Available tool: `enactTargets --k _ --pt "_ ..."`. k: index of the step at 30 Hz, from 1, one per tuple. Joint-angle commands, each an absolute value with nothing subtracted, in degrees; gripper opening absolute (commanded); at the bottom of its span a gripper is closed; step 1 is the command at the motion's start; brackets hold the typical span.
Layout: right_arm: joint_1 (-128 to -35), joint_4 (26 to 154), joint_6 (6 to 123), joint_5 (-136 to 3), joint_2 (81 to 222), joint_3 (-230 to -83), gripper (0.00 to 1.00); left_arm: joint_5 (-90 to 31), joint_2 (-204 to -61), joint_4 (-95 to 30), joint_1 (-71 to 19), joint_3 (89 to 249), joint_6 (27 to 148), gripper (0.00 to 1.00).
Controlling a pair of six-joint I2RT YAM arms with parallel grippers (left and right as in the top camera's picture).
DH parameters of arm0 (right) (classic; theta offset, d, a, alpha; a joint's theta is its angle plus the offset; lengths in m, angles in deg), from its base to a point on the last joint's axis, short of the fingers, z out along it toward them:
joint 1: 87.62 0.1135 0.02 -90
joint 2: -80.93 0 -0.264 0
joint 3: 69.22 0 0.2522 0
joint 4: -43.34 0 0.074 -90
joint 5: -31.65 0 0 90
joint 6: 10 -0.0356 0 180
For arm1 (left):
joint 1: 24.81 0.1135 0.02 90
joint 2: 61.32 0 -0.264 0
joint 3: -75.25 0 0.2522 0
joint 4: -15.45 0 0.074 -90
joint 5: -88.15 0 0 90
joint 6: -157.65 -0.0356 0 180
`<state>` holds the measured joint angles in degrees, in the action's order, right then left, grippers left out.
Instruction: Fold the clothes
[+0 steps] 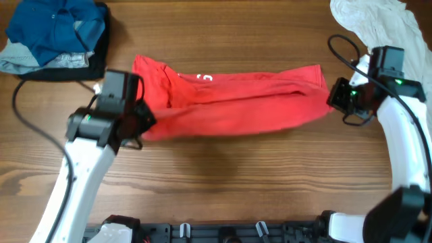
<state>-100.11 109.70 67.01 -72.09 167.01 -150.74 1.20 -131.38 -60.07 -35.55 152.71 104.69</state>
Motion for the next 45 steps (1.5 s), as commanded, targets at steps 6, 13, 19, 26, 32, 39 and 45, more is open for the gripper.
enactTargets --k 6,13,19,26,32,39,45 --pt "-101.2 118.1 68.0 -72.2 161.5 -151.4 0.04 -2.8 -127.5 -72.0 -35.2 153.5 108.6 0.04" --pt "-99.9 109.6 68.1 -73.0 167.4 -150.8 0.04 -2.5 -137.0 -72.8 -35.6 153.5 108.4 0.04" --pt "-93.6 97.5 65.9 -74.2 178.6 -150.9 0.04 -2.5 -146.2 -71.4 -38.7 153.5 108.6 0.04" --pt "-93.0 84.5 65.0 -74.3 188.5 -150.9 0.04 -0.5 -148.6 -67.6 -38.9 153.5 108.6 0.04" --pt "-92.9 75.5 63.3 -73.1 189.5 -150.9 0.05 0.2 -148.6 -66.6 -38.9 153.5 108.6 0.04" --pt "-92.9 76.0 63.5 -73.0 189.5 -150.9 0.04 0.1 -148.6 -66.7 -38.8 153.5 108.6 1.0" --pt "-92.9 76.8 63.5 -73.0 189.5 -150.9 0.04 -2.4 -145.8 -67.1 -38.6 153.5 108.6 1.0"
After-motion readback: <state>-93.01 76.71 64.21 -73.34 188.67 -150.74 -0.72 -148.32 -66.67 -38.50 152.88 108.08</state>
